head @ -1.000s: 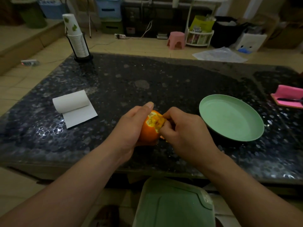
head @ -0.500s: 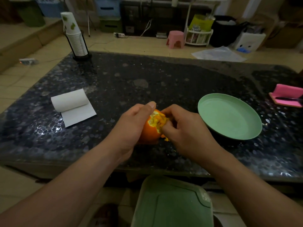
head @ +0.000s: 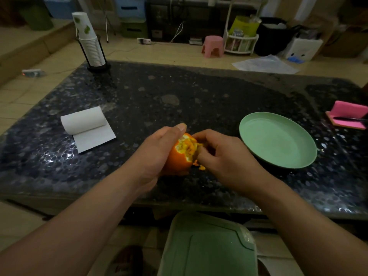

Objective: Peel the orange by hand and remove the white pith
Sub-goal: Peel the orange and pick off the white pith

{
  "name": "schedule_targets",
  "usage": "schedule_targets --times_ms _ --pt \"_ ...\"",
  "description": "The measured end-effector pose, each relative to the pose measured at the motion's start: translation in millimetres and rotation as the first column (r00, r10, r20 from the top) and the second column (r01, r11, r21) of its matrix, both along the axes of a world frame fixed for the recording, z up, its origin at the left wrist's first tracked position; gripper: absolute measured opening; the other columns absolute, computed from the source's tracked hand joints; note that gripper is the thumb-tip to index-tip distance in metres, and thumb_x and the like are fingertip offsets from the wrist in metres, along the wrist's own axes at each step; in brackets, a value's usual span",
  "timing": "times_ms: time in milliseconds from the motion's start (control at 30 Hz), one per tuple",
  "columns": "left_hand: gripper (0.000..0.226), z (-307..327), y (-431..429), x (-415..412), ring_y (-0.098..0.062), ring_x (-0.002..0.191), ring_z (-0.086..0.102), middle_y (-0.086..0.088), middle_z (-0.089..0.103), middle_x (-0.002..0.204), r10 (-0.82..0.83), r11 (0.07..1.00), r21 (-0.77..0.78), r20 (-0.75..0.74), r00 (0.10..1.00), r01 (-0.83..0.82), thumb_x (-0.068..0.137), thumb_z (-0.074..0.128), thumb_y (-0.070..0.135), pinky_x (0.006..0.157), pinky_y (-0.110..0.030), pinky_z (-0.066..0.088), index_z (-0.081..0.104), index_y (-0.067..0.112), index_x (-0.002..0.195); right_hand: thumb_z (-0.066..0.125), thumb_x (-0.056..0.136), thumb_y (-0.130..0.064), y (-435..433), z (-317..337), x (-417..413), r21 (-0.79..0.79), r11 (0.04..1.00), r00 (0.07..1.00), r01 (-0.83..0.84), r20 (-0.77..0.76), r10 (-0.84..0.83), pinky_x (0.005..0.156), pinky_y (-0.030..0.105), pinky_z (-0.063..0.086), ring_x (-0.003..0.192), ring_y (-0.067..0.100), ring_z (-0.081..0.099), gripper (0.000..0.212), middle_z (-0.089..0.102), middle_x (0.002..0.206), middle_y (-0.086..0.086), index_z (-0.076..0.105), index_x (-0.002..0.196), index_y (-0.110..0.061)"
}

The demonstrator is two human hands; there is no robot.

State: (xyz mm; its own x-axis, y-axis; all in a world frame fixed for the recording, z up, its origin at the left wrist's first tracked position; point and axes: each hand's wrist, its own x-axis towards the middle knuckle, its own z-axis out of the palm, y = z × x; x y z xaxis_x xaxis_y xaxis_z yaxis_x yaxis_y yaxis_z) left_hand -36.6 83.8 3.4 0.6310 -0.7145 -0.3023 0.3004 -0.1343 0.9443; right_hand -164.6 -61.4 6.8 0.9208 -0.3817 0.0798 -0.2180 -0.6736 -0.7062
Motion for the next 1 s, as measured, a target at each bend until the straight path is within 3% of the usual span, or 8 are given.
schedule_targets --times_ms 100,267,367,467,567,667,833,1000 --pt "0.034 -2 0 1 -0.03 0.093 0.073 -0.019 0.073 0.111 -0.053 0.999 0.005 0.108 0.993 0.053 0.099 0.066 0.051 0.078 -0.055 0.062 0.071 0.019 0.108 0.061 0.101 -0.033 -1 5 -4 -0.063 0.996 0.997 -0.058 -0.053 0.055 0.069 0.034 0.058 0.075 0.002 0.067 0.033 0.071 0.088 -0.013 0.063 0.134 -0.035" --pt "0.031 -3 0 -1 -0.029 0.094 0.073 -0.016 0.073 0.109 -0.051 0.998 -0.042 0.112 0.992 0.057 0.096 0.069 0.053 0.074 -0.05 0.063 0.073 0.024 0.105 0.064 0.101 -0.029 1 1 -2 -0.048 0.999 0.999 0.002 0.053 0.0 0.067 0.039 0.06 0.072 0.007 0.068 0.025 0.071 0.084 -0.009 0.068 0.125 -0.034" --pt "0.035 -4 -1 -2 -0.028 0.09 0.072 -0.021 0.072 0.11 -0.029 0.997 -0.066 0.098 0.995 0.036 0.1 0.066 0.048 0.074 -0.053 0.062 0.07 0.015 0.112 0.064 0.1 -0.024 0 -3 -1 0.001 1.0 0.997 0.022 0.079 -0.022 0.068 0.043 0.061 0.073 0.01 0.07 0.024 0.073 0.086 -0.007 0.07 0.122 -0.034" --pt "0.034 -5 1 -1 -0.028 0.089 0.072 -0.015 0.073 0.104 -0.029 0.997 -0.065 0.067 0.997 0.034 0.1 0.066 0.048 0.075 -0.053 0.061 0.07 0.017 0.112 0.062 0.101 -0.018 0 -5 -1 0.086 0.996 0.996 0.029 0.077 -0.036 0.062 0.038 0.06 0.07 0.01 0.07 0.027 0.075 0.086 -0.005 0.072 0.122 -0.033" --pt "0.04 -5 1 3 -0.029 0.089 0.073 -0.019 0.073 0.108 -0.009 0.998 -0.055 0.056 0.998 0.013 0.101 0.064 0.048 0.071 -0.048 0.062 0.068 0.012 0.117 0.061 0.104 -0.021 0 -6 1 0.175 0.984 0.999 0.023 0.043 -0.031 0.068 0.039 0.063 0.075 0.01 0.074 0.028 0.077 0.09 -0.006 0.072 0.126 -0.034" --pt "0.033 -7 0 5 -0.024 0.092 0.073 -0.011 0.075 0.107 -0.008 0.999 -0.05 0.151 0.988 0.016 0.094 0.069 0.054 0.071 -0.042 0.06 0.073 0.024 0.108 0.065 0.104 -0.029 -1 -5 4 0.192 0.98 0.999 0.048 -0.024 -0.044 0.067 0.038 0.063 0.072 0.009 0.075 0.018 0.078 0.088 -0.006 0.073 0.119 -0.033" --pt "0.033 -9 3 5 -0.02 0.092 0.072 -0.006 0.075 0.106 -0.025 0.998 -0.05 0.249 0.968 0.038 0.088 0.068 0.058 0.074 -0.039 0.06 0.074 0.031 0.106 0.067 0.099 -0.022 4 -7 8 0.207 0.976 0.997 0.062 0.041 -0.072 0.071 0.052 0.064 0.072 0.015 0.075 0.012 0.077 0.082 -0.002 0.075 0.105 -0.028" --pt "0.039 -4 5 5 -0.023 0.094 0.072 -0.016 0.074 0.112 -0.007 0.994 -0.105 0.168 0.986 0.025 0.087 0.067 0.052 0.074 -0.039 0.061 0.073 0.022 0.11 0.067 0.1 -0.015 4 -5 6 0.355 0.933 0.994 0.054 0.065 -0.083 0.077 0.056 0.063 0.079 0.028 0.077 0.015 0.079 0.086 0.007 0.076 0.11 -0.021"
